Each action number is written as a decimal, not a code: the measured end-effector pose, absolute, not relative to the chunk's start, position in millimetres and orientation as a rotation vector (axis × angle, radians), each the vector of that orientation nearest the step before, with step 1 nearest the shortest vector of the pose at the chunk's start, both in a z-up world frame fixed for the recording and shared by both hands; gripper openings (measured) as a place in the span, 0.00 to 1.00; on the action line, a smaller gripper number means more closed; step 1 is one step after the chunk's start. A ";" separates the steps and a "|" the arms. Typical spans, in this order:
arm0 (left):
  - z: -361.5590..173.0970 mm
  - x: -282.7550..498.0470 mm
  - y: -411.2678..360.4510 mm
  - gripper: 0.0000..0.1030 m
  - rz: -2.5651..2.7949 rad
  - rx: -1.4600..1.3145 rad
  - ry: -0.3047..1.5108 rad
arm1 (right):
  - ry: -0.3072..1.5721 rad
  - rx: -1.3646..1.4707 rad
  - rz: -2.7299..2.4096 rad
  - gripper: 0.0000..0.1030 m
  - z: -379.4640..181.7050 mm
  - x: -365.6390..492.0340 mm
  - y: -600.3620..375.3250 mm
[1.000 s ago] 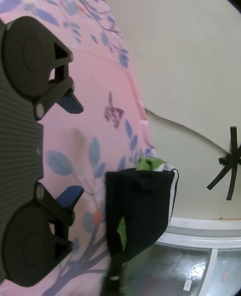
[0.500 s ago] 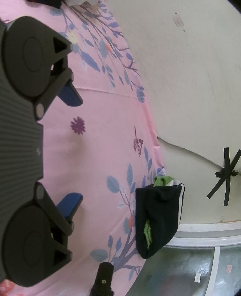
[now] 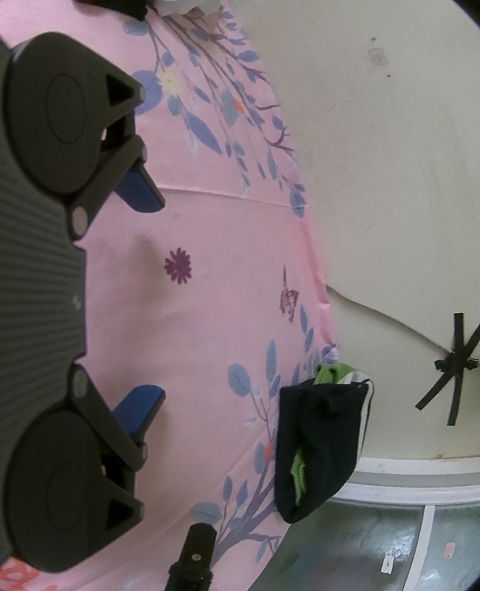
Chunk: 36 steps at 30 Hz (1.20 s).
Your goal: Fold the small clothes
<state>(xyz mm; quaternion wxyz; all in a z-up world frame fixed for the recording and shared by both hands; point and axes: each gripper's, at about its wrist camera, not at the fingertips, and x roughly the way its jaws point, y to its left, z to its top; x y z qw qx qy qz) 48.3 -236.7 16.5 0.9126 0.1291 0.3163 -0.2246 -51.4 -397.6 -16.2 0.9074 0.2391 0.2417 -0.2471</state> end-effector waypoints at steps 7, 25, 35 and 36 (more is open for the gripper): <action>19.0 44.4 -235.5 1.00 -0.464 0.261 0.625 | 0.498 0.496 -0.512 0.85 -16.1 -51.6 -396.2; 19.2 48.0 -233.8 1.00 -0.459 0.242 0.643 | 0.511 0.482 -0.515 0.86 -15.5 -49.0 -395.2; 18.0 49.1 -233.7 1.00 -0.454 0.242 0.646 | 0.508 0.487 -0.511 0.86 -15.1 -49.3 -395.6; 18.0 49.2 -233.6 1.00 -0.454 0.241 0.647 | 0.507 0.489 -0.510 0.86 -15.0 -49.4 -395.9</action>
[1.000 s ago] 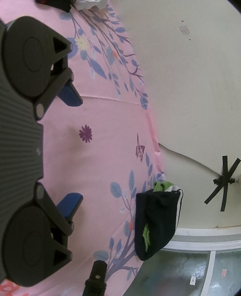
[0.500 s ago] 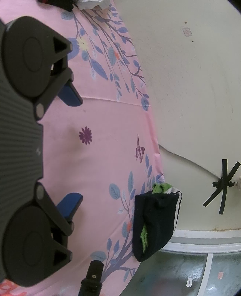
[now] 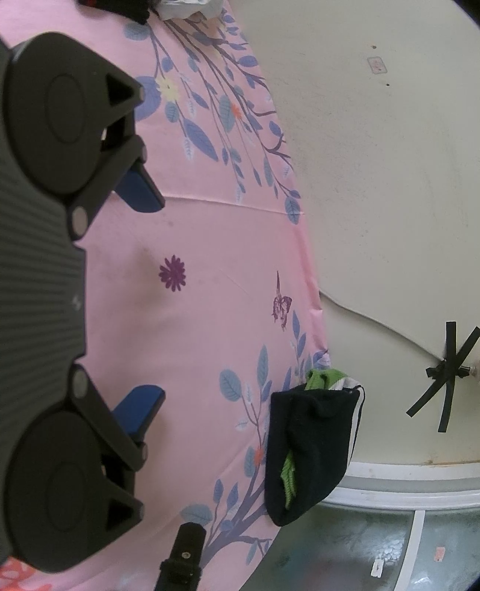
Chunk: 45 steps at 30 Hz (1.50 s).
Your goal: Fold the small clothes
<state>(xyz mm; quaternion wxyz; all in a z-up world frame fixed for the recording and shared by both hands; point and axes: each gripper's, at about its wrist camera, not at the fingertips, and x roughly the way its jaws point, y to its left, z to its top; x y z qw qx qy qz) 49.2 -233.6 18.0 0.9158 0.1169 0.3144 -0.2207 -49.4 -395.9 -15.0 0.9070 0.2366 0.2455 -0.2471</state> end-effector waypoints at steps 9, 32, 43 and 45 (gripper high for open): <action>19.2 46.4 -232.5 1.00 -0.462 0.238 0.633 | 0.506 0.490 -0.510 0.86 -15.0 -49.5 -395.5; 19.7 55.3 -222.0 1.00 -0.434 0.173 0.669 | 0.491 0.470 -0.495 0.85 -13.3 -51.5 -387.7; 19.7 53.8 -222.8 1.00 -0.454 0.182 0.674 | 0.490 0.479 -0.488 0.85 -13.5 -51.5 -390.3; 19.8 53.3 -223.2 1.00 -0.463 0.188 0.675 | 0.489 0.482 -0.487 0.85 -13.6 -51.7 -390.6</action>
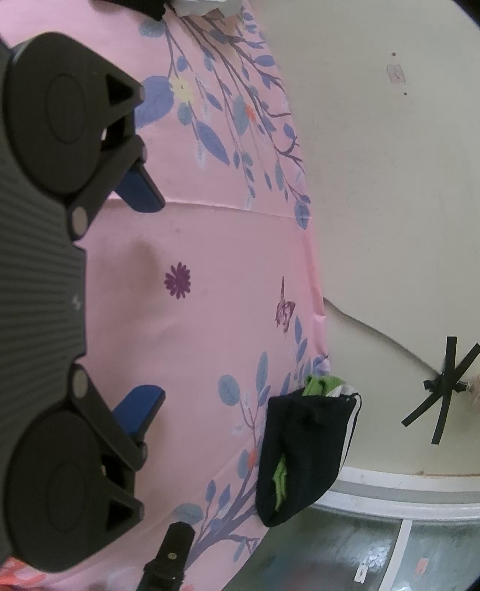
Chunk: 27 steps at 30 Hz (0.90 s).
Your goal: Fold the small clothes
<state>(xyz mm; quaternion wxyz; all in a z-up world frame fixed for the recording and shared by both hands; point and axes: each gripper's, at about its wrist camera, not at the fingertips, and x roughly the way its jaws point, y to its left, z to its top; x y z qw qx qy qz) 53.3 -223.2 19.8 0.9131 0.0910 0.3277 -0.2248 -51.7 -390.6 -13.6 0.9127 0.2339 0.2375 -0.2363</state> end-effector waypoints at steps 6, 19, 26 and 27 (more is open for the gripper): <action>20.4 47.5 -225.6 1.00 -0.447 0.219 0.653 | 0.488 0.491 -0.485 0.85 -13.8 -52.0 -391.1; 21.1 42.8 -227.9 1.00 -0.454 0.251 0.636 | 0.486 0.499 -0.485 0.85 -14.1 -52.5 -390.6; 20.9 41.8 -228.4 1.00 -0.462 0.265 0.631 | 0.486 0.500 -0.485 0.85 -14.3 -52.5 -390.4; 20.8 41.3 -228.7 1.00 -0.462 0.269 0.630 | 0.486 0.499 -0.485 0.85 -14.3 -52.5 -390.4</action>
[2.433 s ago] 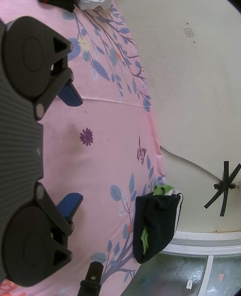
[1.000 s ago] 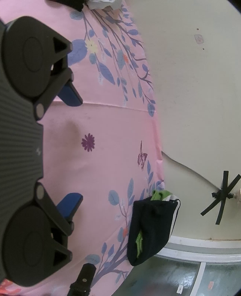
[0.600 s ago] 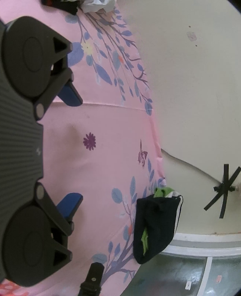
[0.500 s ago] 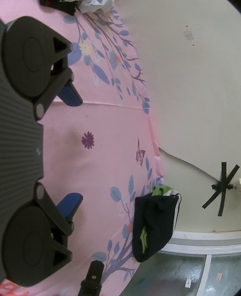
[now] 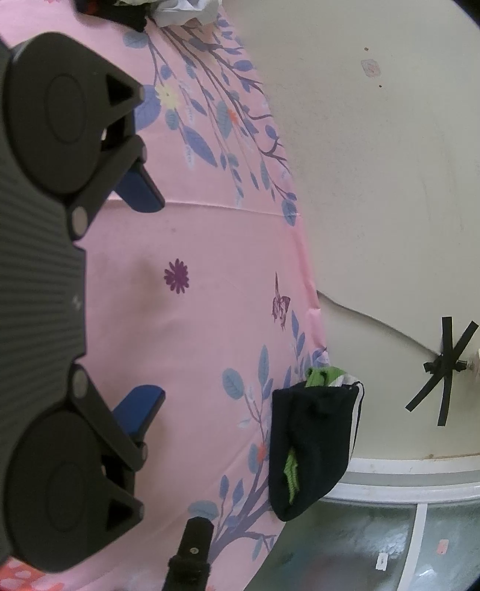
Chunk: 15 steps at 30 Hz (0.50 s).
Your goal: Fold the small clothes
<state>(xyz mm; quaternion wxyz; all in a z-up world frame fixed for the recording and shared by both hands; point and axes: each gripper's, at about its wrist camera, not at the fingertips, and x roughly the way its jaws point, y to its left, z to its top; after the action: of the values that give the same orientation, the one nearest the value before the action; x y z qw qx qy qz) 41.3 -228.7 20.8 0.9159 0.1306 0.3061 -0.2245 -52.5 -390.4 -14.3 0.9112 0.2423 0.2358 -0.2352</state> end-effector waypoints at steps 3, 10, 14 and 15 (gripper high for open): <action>20.6 40.2 -229.6 1.00 -0.462 0.276 0.627 | 0.486 0.500 -0.485 0.85 -14.3 -52.5 -390.5; 20.5 41.3 -229.5 1.00 -0.466 0.273 0.636 | 0.486 0.500 -0.485 0.86 -14.5 -52.4 -390.5; 20.2 40.9 -229.6 1.00 -0.471 0.279 0.636 | 0.487 0.499 -0.485 0.86 -14.6 -52.2 -390.6; 20.1 40.9 -229.7 1.00 -0.471 0.280 0.636 | 0.487 0.499 -0.485 0.86 -14.6 -52.2 -390.7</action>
<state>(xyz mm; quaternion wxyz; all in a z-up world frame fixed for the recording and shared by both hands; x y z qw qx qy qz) 40.9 -229.7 20.1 0.9133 0.1359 0.3086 -0.2285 -52.2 -390.7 -14.6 0.9111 0.2421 0.2364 -0.2354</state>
